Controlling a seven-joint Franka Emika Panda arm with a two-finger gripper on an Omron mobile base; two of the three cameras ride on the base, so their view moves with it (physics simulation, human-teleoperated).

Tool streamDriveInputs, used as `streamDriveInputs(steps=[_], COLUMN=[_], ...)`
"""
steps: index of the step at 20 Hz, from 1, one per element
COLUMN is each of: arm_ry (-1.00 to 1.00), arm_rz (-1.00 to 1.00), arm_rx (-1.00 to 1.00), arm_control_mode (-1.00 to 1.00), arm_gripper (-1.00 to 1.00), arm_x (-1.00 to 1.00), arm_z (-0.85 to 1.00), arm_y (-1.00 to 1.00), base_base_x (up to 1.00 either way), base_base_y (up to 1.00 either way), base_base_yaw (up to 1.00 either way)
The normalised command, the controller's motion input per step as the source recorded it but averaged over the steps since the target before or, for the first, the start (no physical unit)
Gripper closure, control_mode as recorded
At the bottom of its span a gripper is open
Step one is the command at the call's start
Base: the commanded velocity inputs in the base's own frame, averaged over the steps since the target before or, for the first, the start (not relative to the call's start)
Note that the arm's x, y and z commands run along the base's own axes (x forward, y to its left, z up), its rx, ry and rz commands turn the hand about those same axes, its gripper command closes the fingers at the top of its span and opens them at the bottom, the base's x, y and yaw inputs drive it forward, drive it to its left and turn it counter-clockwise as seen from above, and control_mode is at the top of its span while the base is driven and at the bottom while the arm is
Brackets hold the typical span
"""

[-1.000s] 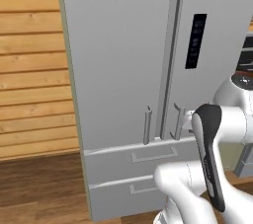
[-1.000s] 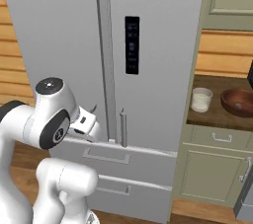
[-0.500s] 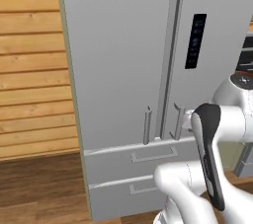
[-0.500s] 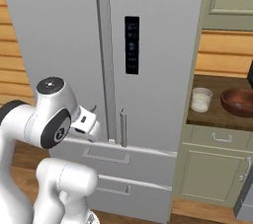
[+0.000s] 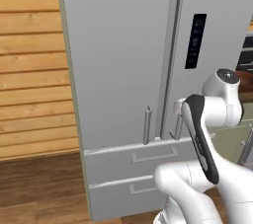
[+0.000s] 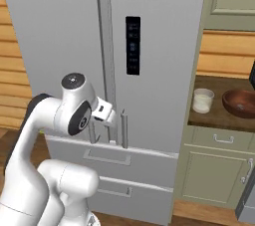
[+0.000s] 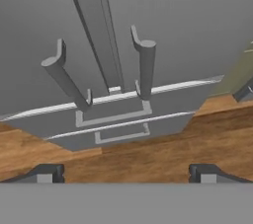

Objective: Grab a lemon wedge from the fridge and one ice cube from the ice bowl, and put them in the glass of lemonade.

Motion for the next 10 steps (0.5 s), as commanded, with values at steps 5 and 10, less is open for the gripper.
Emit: streamDriveInputs(steps=[5,10], arm_ry=[-0.13,-0.02], arm_rz=[0.04,0.07], arm_rx=[-0.09,0.0], arm_control_mode=[-1.0,-1.0], arm_gripper=[-1.0,-1.0], arm_x=[0.26,0.78], arm_z=[-0.49,-0.69], arm_y=[-0.39,-0.11], base_base_x=[0.0,0.0], base_base_y=[0.0,0.0], base_base_yaw=[0.0,0.0])
